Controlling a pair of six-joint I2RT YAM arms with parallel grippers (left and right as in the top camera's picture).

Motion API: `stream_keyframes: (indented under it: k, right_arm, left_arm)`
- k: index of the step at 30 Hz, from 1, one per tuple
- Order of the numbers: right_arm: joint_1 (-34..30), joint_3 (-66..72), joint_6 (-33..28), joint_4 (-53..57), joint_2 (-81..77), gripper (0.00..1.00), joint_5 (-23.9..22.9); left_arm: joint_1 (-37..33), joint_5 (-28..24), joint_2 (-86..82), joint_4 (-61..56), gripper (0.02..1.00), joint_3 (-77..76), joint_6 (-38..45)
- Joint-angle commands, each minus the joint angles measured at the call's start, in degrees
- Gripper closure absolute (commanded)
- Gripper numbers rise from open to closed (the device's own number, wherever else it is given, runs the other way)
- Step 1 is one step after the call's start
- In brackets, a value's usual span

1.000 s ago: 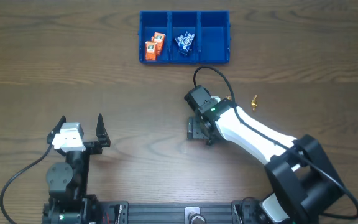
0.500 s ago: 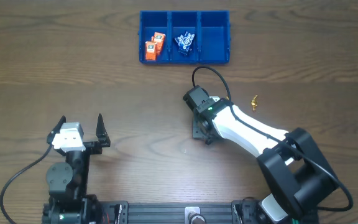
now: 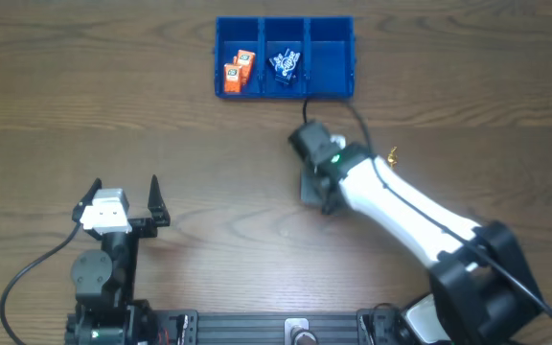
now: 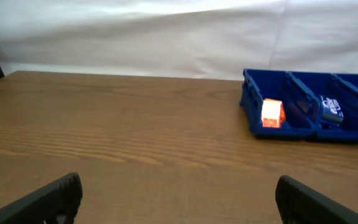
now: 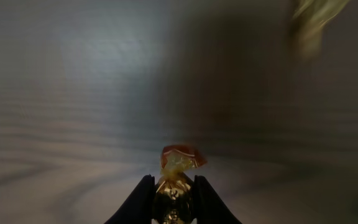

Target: Sort Candies Into Trays

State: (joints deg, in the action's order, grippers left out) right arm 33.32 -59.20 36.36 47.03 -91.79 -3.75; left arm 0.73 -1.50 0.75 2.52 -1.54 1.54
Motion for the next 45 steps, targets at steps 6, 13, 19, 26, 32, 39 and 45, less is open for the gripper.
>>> stream_keyframes:
  k: [6,13,19,26,32,39,45]
  right_arm:
    - [-16.98,-59.56,-20.37,14.8,-18.38,0.82,-4.2]
    - [-18.34,-66.73,-21.84,8.39,-37.46,0.822,-3.04]
    - [-18.29,-66.79,-21.92,7.91,-40.0,0.575,-3.04]
    - [-19.89,-66.75,-24.09,16.24,-28.13,0.222,-1.95]
    - [-20.5,-43.71,-24.17,21.49,-14.4,0.235,0.39]
    - [-19.12,-11.67,-19.41,4.2,-10.34,0.235,5.03]
    - [-19.15,-5.97,-19.45,-3.21,-11.1,0.24,3.8]
  left_arm:
    - [-0.33,0.39,-0.26,1.95,0.02,1.27,0.2]
    - [-0.33,0.39,-0.26,1.95,0.02,1.27,0.2]
    - [-0.33,0.42,-0.26,1.95,0.02,1.27,0.2]
    - [-0.33,0.39,-0.26,1.95,0.02,1.27,0.2]
    - [-0.33,0.42,-0.26,1.95,0.02,1.27,0.2]
    - [-0.33,0.39,-0.26,1.95,0.02,1.27,0.2]
    - [-0.33,0.39,-0.26,1.95,0.02,1.27,0.2]
